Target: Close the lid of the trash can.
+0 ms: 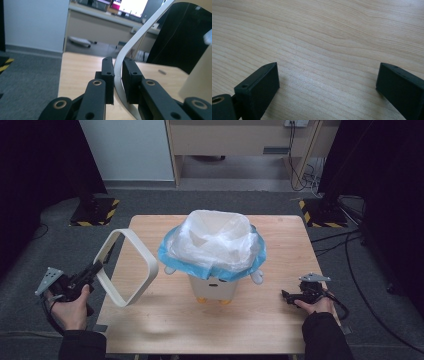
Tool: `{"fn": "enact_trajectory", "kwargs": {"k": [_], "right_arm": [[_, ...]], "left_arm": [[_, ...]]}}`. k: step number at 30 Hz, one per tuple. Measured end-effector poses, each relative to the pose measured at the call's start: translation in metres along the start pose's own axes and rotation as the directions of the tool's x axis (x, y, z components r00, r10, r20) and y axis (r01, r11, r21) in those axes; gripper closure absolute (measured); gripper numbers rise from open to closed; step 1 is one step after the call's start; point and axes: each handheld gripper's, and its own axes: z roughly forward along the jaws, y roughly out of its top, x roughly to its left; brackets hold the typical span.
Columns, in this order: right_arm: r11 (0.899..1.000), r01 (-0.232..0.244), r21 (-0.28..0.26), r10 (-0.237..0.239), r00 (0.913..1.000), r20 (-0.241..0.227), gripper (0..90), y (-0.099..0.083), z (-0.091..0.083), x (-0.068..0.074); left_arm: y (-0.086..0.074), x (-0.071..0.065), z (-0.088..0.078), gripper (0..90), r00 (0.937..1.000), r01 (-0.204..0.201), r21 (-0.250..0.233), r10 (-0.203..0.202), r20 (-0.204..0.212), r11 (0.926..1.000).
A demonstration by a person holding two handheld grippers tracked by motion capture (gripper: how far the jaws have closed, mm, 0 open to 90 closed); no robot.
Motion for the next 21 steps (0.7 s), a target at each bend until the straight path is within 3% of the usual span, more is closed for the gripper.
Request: {"fn": "enact_trajectory", "kwargs": {"k": [4,12,21], "right_arm": [[1.0,0.008,0.003,-0.008,1.0,0.001,4.0,0.0,0.0,0.0],[1.0,0.009,0.005,-0.009,1.0,0.003,3.6,0.0,0.0,0.0],[1.0,0.009,0.008,-0.009,0.9999,0.013,2.4,0.001,0.002,0.0]], "left_arm": [[0.014,-0.01,-0.005,79.8,0.9995,0.001,-0.046,0.0,0.032,0.9989],[0.039,-0.033,-0.004,79.8,0.9956,-0.002,-0.085,0.01,0.093,0.9963],[0.081,-0.054,0.013,79.7,0.9924,-0.041,-0.117,0.054,0.111,0.9923]]}}
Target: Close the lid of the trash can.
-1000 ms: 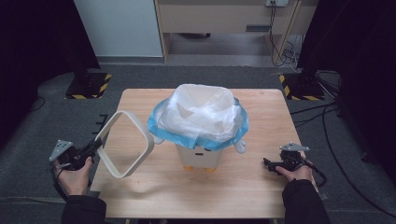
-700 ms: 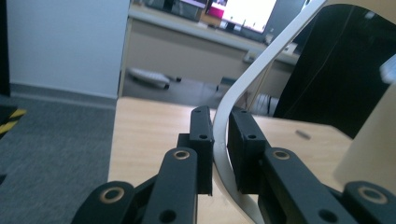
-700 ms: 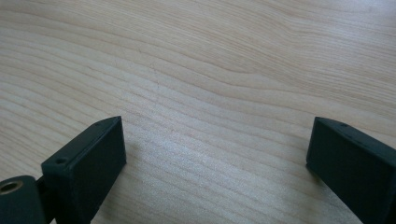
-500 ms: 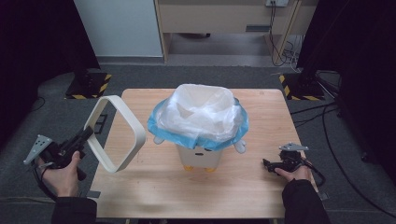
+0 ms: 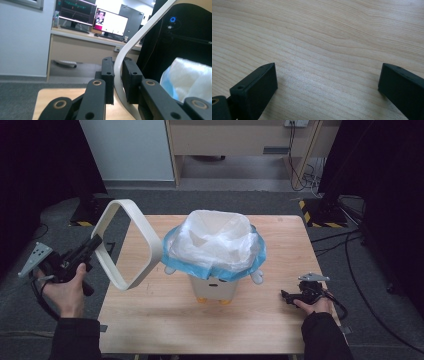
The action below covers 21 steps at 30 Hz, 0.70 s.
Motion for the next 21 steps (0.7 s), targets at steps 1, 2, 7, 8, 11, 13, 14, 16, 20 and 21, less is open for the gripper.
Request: {"fn": "enact_trajectory", "kwargs": {"k": [1,2,7,8,11,13,14,16,20,21], "right_arm": [[1.0,0.0,0.0,0.0,1.0,0.0,2.4,0.0,0.0,0.0],[1.0,-0.001,0.0,0.001,1.0,0.0,2.4,0.0,0.0,0.0],[1.0,-0.004,0.001,0.004,1.0,0.0,2.2,0.0,0.0,0.0],[1.0,-0.007,0.001,0.007,1.0,0.0,2.2,0.0,0.0,0.001],[1.0,-0.008,0.001,0.008,1.0,0.0,2.0,0.0,0.0,0.001],[1.0,-0.008,0.001,0.008,1.0,0.0,2.0,0.0,0.0,0.001],[1.0,-0.01,0.001,0.01,1.0,-0.001,1.9,0.0,0.0,0.001],[1.0,-0.009,0.001,0.009,1.0,-0.001,1.8,0.0,0.0,0.001],[1.0,-0.007,0.002,0.007,1.0,0.0,1.8,0.0,0.0,0.001],[1.0,-0.008,0.001,0.008,1.0,0.0,1.8,0.0,0.0,0.001]], "left_arm": [[0.004,-0.002,0.003,79.7,1.0,-0.002,-0.003,0.002,0.004,1.0],[0.008,-0.005,0.007,79.6,1.0,-0.004,-0.007,0.004,0.009,1.0],[0.025,-0.024,0.027,79.6,0.9989,-0.026,-0.014,0.026,0.038,0.9996],[0.029,-0.029,0.033,79.5,0.9983,-0.037,-0.012,0.037,0.045,0.9993],[0.037,-0.041,0.046,79.5,0.9966,-0.054,-0.01,0.054,0.062,0.9985],[0.04,-0.05,0.055,79.5,0.9953,-0.062,-0.004,0.062,0.074,0.9981],[0.042,-0.054,0.06,79.5,0.9947,-0.064,0.001,0.064,0.08,0.9979],[0.045,-0.062,0.071,79.5,0.9918,-0.077,-0.004,0.077,0.101,0.997],[0.048,-0.076,0.089,79.6,0.9877,-0.099,0.02,0.096,0.123,0.9949],[0.05,-0.08,0.094,79.6,0.986,-0.109,0.027,0.105,0.129,0.9936]]}}
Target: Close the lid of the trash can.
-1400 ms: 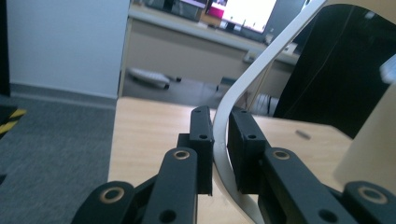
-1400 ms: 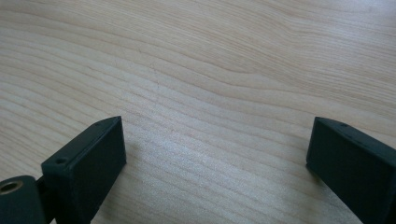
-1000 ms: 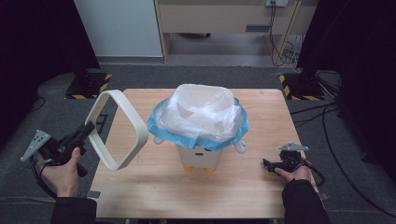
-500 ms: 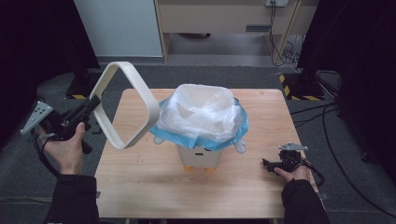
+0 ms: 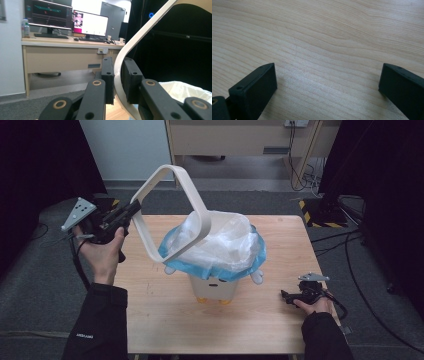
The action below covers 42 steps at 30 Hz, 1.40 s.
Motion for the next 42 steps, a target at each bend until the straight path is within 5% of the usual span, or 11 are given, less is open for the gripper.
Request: {"fn": "enact_trajectory", "kwargs": {"k": [8,15,19,26,32,38,42], "right_arm": [[1.0,-0.001,0.002,0.001,1.0,-0.005,1.5,0.0,0.0,0.0],[1.0,0.003,0.003,-0.003,1.0,-0.002,1.5,0.0,0.0,0.0],[1.0,0.001,0.003,-0.001,1.0,-0.004,1.5,0.0,0.0,0.0],[1.0,0.001,0.004,-0.001,1.0,-0.004,1.4,0.0,0.0,0.0],[1.0,0.001,0.004,-0.001,1.0,-0.004,1.5,0.0,0.0,0.0],[1.0,0.001,0.004,-0.001,1.0,-0.004,1.4,0.0,0.0,0.0],[1.0,0.001,0.004,-0.001,1.0,-0.004,1.4,0.0,0.0,0.0]], "left_arm": [[0.022,-0.02,0.028,79.5,0.9989,-0.039,0.028,0.038,0.028,0.9989],[0.029,-0.031,0.054,79.4,0.9958,-0.08,0.111,0.075,0.054,0.9906],[0.023,-0.034,0.068,79.4,0.9917,-0.118,0.193,0.105,0.073,0.9741],[0.016,-0.04,0.083,79.8,0.9875,-0.114,0.31,0.074,0.139,0.944],[0.026,-0.04,0.076,80.1,0.983,-0.14,0.297,0.097,0.156,0.9446],[0.028,-0.036,0.074,80.8,0.9832,-0.14,0.349,0.089,0.16,0.9268],[0.032,-0.038,0.073,81.0,0.9799,-0.151,0.358,0.092,0.177,0.9216]]}}
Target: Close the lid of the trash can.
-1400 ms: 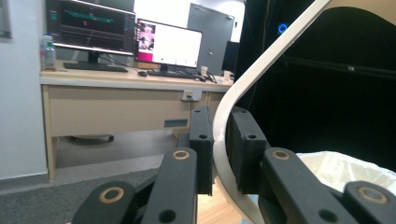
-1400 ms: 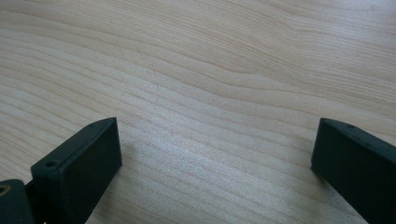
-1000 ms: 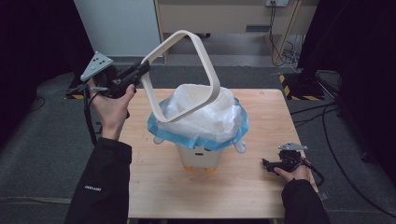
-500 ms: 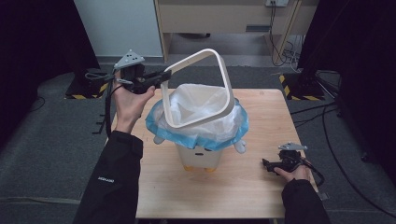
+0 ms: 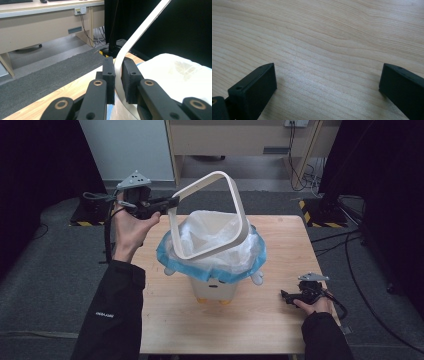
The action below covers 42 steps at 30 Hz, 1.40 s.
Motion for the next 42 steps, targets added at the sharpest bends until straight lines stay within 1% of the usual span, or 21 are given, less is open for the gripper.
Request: {"fn": "enact_trajectory", "kwargs": {"k": [1,5,9,10,12,14,15,19,21,22,24,27,30,31,32,33,35,37,39,40,42], "right_arm": [[1.0,0.0,0.0,0.0,1.0,0.0,1.4,0.0,0.0,0.0],[1.0,-0.001,0.0,0.001,1.0,0.0,1.4,0.0,0.0,0.0],[1.0,0.0,0.0,0.0,1.0,0.0,1.4,0.0,0.0,0.0],[1.0,0.0,0.0,0.0,1.0,0.0,1.4,0.0,0.0,0.0],[1.0,0.0,0.0,0.0,1.0,0.0,1.5,0.0,0.0,0.0],[1.0,0.0,0.0,0.0,1.0,0.0,1.5,0.0,0.0,0.0],[1.0,-0.003,0.002,0.003,1.0,-0.003,1.4,0.0,0.0,0.0],[1.0,-0.002,0.002,0.002,1.0,-0.002,1.4,0.0,0.0,0.0],[1.0,-0.002,0.002,0.002,1.0,-0.002,1.4,0.0,0.0,0.0],[1.0,-0.002,0.002,0.002,1.0,-0.002,1.4,0.0,0.0,0.0],[1.0,-0.002,0.001,0.002,1.0,-0.002,1.5,0.0,0.0,0.0],[1.0,-0.002,0.002,0.002,1.0,-0.002,1.4,0.0,0.0,0.0],[1.0,-0.003,0.001,0.003,1.0,-0.005,1.4,0.0,0.0,0.0],[1.0,0.004,-0.001,-0.004,1.0,-0.003,1.5,0.0,0.0,0.0],[1.0,0.007,-0.001,-0.007,1.0,-0.004,1.4,0.0,0.0,0.0],[1.0,0.007,-0.001,-0.007,1.0,-0.004,1.5,0.0,0.0,0.0],[1.0,0.007,-0.001,-0.007,1.0,-0.004,1.5,0.0,0.0,0.0],[1.0,0.007,-0.001,-0.007,1.0,-0.004,1.5,0.0,0.0,0.0],[1.0,0.008,-0.001,-0.008,1.0,-0.004,1.5,0.0,0.0,0.0],[1.0,0.007,-0.001,-0.007,1.0,-0.004,1.5,0.0,0.0,0.0],[1.0,0.007,-0.001,-0.007,1.0,-0.004,1.5,0.0,0.0,0.0]], "left_arm": [[0.002,0.0,-0.001,81.0,1.0,-0.009,0.0,0.009,-0.001,1.0],[0.007,0.0,-0.007,81.1,0.9998,-0.013,-0.007,0.013,-0.012,0.9999],[0.011,0.001,-0.014,81.3,0.9999,-0.012,-0.023,0.012,0.002,0.9997],[0.011,0.001,-0.015,81.3,0.9998,-0.018,-0.023,0.018,-0.007,0.9996],[0.01,0.001,-0.015,81.2,0.999,-0.036,-0.004,0.036,-0.027,0.9993],[0.008,0.001,-0.01,81.2,0.9976,-0.053,0.026,0.054,-0.042,0.9983],[0.007,0.001,-0.007,81.1,0.9976,-0.053,0.042,0.055,-0.043,0.9977],[0.002,-0.002,0.006,80.9,0.9978,-0.059,0.062,0.06,-0.028,0.9964],[0.002,-0.004,0.012,80.7,0.9971,-0.066,0.075,0.069,-0.033,0.995],[0.001,-0.006,0.015,80.5,0.9958,-0.078,0.09,0.082,-0.041,0.9929],[0.001,-0.009,0.022,80.2,0.9938,-0.09,0.115,0.097,-0.055,0.9893],[0.0,-0.014,0.031,79.7,0.991,-0.111,0.14,0.12,-0.06,0.9839],[-0.004,-0.017,0.04,78.5,0.9908,-0.111,0.151,0.121,-0.059,0.9823],[-0.006,-0.019,0.042,77.8,0.9929,-0.086,0.17,0.098,-0.067,0.9817],[-0.007,-0.02,0.045,77.3,0.9933,-0.081,0.174,0.094,-0.067,0.9814],[-0.008,-0.018,0.049,76.8,0.9921,-0.104,0.154,0.113,-0.053,0.9826],[-0.011,-0.018,0.054,73.7,0.9935,-0.098,0.153,0.106,-0.042,0.9834],[-0.013,-0.017,0.056,70.4,0.9959,-0.079,0.121,0.084,-0.035,0.9895],[-0.014,-0.016,0.056,66.7,0.9971,-0.061,0.106,0.065,-0.038,0.9925],[-0.015,-0.014,0.055,63.5,0.9973,-0.054,0.092,0.058,-0.044,0.9943],[-0.018,-0.011,0.055,55.0,0.9991,-0.029,0.054,0.031,-0.031,0.9981]]}}
